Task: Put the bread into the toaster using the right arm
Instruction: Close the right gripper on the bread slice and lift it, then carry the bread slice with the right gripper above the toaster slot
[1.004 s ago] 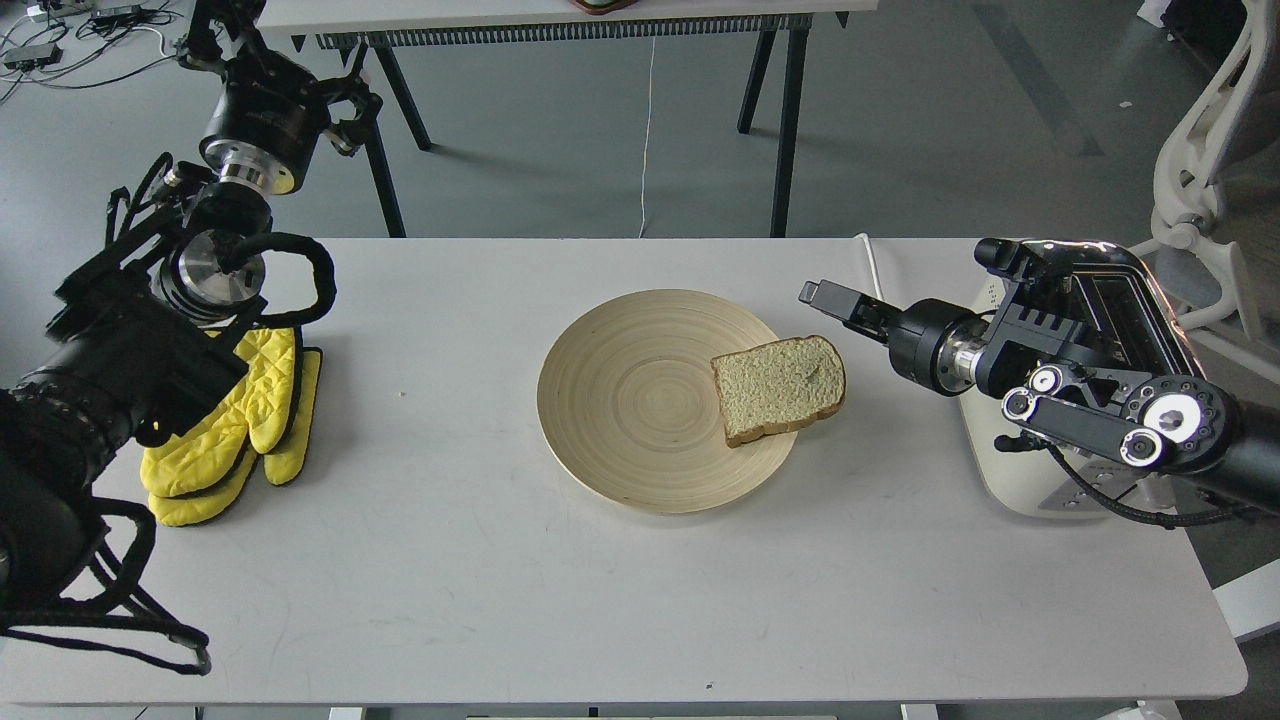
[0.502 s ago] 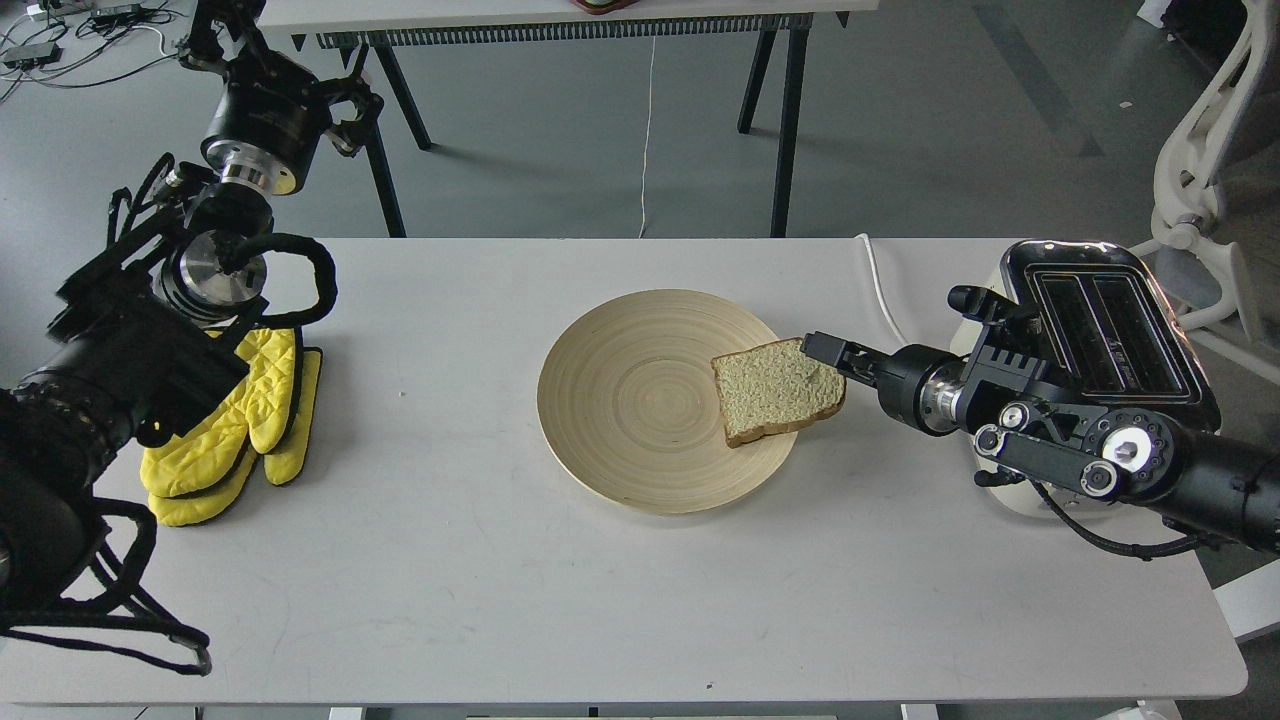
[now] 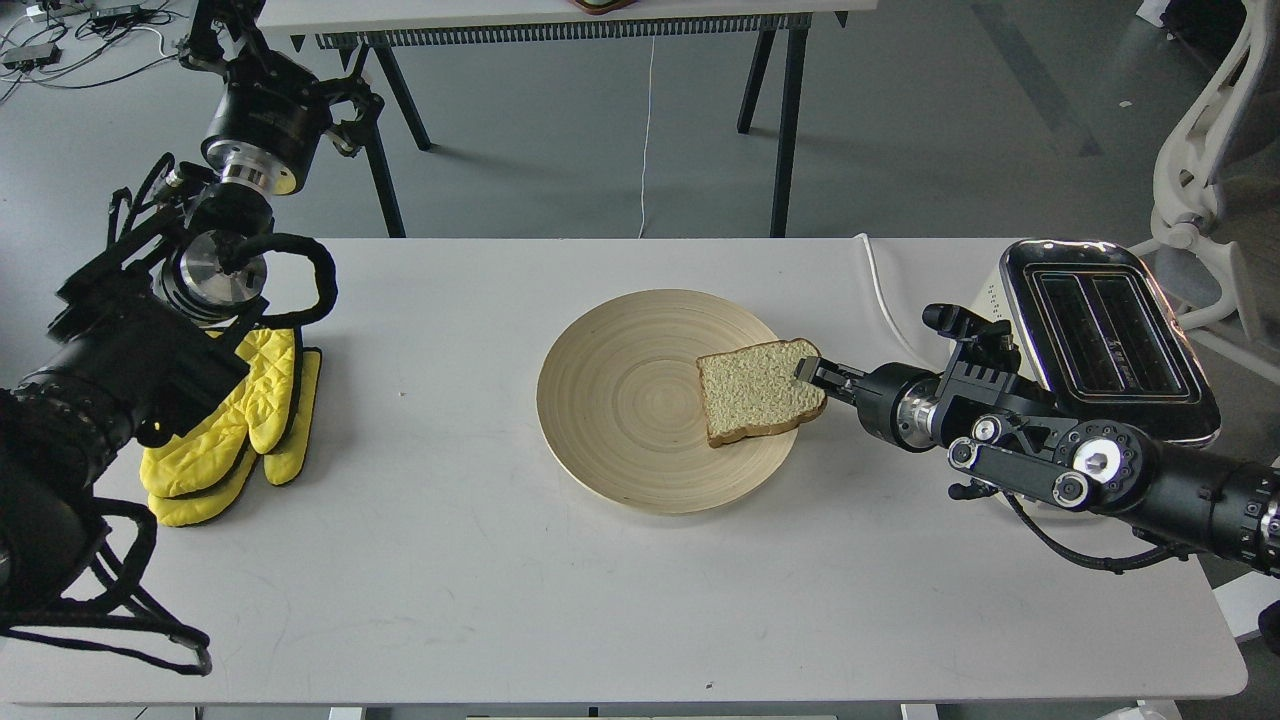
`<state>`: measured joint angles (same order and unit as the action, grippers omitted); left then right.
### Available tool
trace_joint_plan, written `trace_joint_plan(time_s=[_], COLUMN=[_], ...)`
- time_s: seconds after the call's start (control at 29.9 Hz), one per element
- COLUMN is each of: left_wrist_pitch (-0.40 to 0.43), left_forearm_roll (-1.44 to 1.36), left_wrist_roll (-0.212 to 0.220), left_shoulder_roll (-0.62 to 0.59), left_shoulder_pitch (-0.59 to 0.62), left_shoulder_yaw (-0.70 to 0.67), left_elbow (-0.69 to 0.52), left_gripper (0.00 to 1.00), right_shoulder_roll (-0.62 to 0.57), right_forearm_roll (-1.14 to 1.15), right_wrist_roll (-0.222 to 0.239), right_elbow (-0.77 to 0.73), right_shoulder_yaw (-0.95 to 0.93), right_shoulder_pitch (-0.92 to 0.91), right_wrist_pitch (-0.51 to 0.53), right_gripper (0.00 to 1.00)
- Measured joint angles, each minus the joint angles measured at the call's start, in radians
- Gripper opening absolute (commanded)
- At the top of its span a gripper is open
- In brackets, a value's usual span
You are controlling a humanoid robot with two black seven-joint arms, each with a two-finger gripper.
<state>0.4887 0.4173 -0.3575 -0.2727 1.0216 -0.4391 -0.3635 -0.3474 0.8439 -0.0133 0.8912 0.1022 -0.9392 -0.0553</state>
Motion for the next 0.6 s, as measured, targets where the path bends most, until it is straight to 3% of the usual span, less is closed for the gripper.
trace_joint_plan(time_s=[0.3, 0.6], left_wrist_pitch=[0.0, 0.0], left_forearm_roll=[0.0, 0.0], left_wrist_roll=[0.0, 0.0], left_shoulder_roll=[0.001, 0.001], left_shoulder_pitch=[0.0, 0.0], left_shoulder_yaw=[0.0, -0.001], left_elbow=[0.0, 0.0], left_gripper=[1.0, 1.0], right_shoulder_roll=[-0.056, -0.219], right_forearm_roll=[-0.006, -0.009], right_wrist_roll=[0.003, -0.008], right_elbow=[0.028, 0.195], right_shoulder_yaw=[-0.018, -0.082], right_shoulder_pitch=[-0.032, -0.197], right_wrist_pitch=[0.0, 0.006], right_gripper=[0.0, 0.0])
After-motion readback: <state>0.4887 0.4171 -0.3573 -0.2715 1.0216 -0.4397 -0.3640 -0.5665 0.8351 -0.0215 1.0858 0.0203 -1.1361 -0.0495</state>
